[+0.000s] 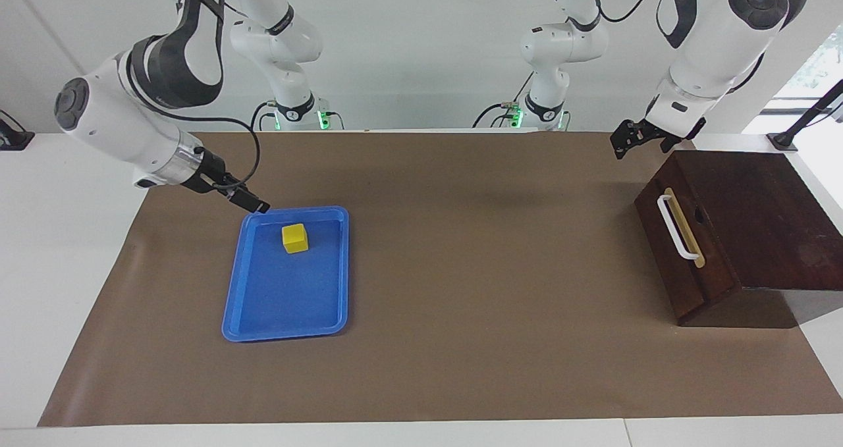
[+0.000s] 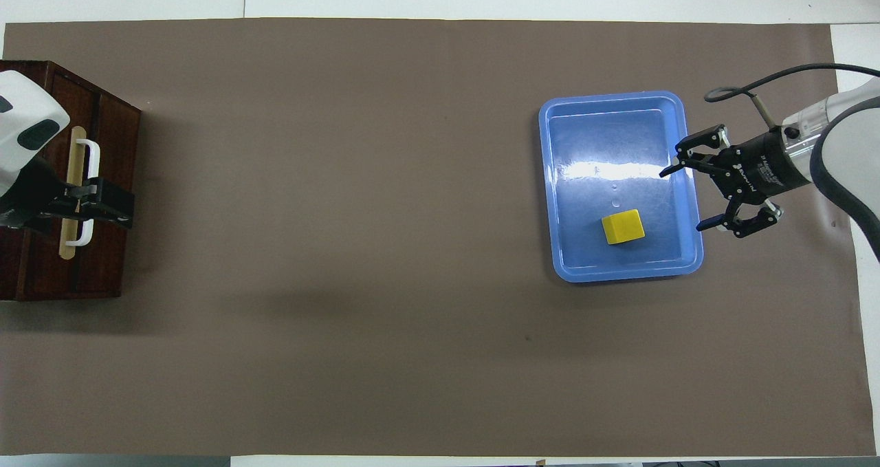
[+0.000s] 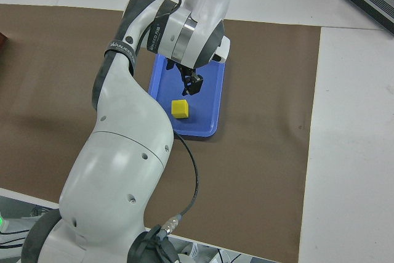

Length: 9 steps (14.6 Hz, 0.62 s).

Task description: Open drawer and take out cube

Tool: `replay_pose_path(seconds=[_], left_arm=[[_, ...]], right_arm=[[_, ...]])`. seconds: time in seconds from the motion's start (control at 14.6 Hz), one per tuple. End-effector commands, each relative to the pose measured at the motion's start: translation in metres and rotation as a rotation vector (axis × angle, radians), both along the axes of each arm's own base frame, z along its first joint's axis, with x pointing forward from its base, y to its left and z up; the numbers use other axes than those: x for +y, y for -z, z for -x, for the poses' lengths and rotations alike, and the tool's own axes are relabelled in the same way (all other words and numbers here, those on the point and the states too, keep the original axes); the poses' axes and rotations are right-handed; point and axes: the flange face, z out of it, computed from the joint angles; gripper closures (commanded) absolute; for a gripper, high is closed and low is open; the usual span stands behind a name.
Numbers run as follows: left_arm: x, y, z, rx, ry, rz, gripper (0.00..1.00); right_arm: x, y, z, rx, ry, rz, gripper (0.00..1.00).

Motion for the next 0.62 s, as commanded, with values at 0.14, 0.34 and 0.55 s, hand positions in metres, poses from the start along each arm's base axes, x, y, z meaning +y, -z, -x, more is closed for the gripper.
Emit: replay_pose_path(seconds=[0.14, 0.34, 0.55], left_arm=[[-0.001, -0.005, 0.007, -0.001, 0.003, 0.014, 0.00], [-0.001, -0.006, 0.008, -0.001, 0.004, 0.014, 0.00], [-0.001, -0.008, 0.007, -0.007, 0.003, 0.019, 0.00]], right_arm=[[0.020, -0.057, 0.019, -0.173, -0.420, 0.125, 0.00], [0.022, -0.081, 0.026, -0.252, -0.604, 0.137, 0.00], [0.015, -0.108, 0.025, -0.286, -0.753, 0.201, 0.00]])
